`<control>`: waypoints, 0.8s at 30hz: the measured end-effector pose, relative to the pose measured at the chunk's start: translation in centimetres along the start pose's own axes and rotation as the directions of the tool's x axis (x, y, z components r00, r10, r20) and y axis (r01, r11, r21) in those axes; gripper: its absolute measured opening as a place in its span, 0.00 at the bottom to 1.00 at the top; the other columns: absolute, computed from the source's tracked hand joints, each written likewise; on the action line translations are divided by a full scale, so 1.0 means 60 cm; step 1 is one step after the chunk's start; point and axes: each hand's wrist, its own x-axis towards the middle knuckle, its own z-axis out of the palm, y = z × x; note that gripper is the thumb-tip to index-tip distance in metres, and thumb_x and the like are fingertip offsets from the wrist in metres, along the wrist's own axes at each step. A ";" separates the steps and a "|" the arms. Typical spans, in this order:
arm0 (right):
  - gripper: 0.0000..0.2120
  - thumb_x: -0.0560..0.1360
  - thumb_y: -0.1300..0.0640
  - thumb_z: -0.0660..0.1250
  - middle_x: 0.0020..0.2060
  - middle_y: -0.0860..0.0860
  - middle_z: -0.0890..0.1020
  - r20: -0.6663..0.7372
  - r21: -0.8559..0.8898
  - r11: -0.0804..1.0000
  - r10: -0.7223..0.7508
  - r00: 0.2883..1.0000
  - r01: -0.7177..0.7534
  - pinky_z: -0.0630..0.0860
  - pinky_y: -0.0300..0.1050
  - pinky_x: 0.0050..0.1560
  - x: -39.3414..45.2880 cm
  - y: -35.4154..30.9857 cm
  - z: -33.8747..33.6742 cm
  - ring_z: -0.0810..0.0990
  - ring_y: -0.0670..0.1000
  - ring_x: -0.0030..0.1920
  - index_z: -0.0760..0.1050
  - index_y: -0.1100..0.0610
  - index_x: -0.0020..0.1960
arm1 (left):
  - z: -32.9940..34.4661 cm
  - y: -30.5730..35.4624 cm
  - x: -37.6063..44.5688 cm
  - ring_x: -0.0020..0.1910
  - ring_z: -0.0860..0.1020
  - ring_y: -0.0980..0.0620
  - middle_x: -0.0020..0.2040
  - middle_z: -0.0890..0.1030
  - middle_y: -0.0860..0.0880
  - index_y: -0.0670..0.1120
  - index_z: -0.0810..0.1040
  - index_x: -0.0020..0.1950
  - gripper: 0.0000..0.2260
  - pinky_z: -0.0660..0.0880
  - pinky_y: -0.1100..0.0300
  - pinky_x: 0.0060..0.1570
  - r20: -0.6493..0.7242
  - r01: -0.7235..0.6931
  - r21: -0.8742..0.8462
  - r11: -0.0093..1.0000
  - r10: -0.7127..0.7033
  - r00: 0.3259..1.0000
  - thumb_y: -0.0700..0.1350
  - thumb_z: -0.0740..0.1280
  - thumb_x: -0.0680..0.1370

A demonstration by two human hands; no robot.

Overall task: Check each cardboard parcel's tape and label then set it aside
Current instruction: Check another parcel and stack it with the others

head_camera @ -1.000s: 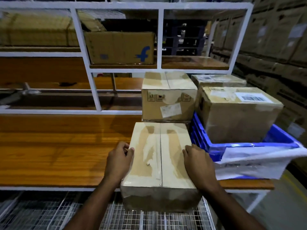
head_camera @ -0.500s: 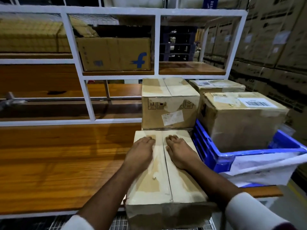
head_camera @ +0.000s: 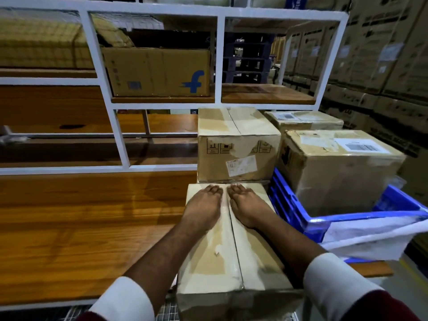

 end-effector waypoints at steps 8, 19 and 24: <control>0.26 0.84 0.50 0.46 0.78 0.57 0.58 0.021 0.012 0.989 0.148 0.989 -0.148 0.52 0.56 0.78 -0.033 0.045 -0.011 0.55 0.56 0.78 0.54 0.59 0.79 | 0.006 -0.045 -0.029 0.76 0.61 0.51 0.77 0.64 0.48 0.47 0.61 0.78 0.22 0.55 0.57 0.74 -0.049 0.120 -0.124 0.985 -0.127 0.991 0.48 0.52 0.84; 0.24 0.83 0.54 0.48 0.76 0.58 0.64 0.035 -0.058 0.997 -0.048 0.998 0.050 0.63 0.55 0.73 -0.061 -0.002 -0.030 0.62 0.56 0.75 0.60 0.59 0.77 | -0.003 0.035 -0.047 0.76 0.62 0.51 0.77 0.65 0.49 0.50 0.64 0.77 0.25 0.59 0.53 0.75 -0.044 0.040 -0.141 0.989 -0.046 0.998 0.39 0.61 0.80; 0.25 0.83 0.54 0.46 0.79 0.55 0.58 0.016 -0.028 0.999 -0.035 0.999 0.035 0.51 0.54 0.77 -0.069 -0.002 0.002 0.53 0.53 0.79 0.53 0.57 0.80 | 0.014 0.035 -0.050 0.78 0.57 0.51 0.79 0.61 0.49 0.49 0.59 0.79 0.25 0.52 0.57 0.75 -0.039 0.013 -0.055 0.998 -0.015 0.999 0.42 0.58 0.82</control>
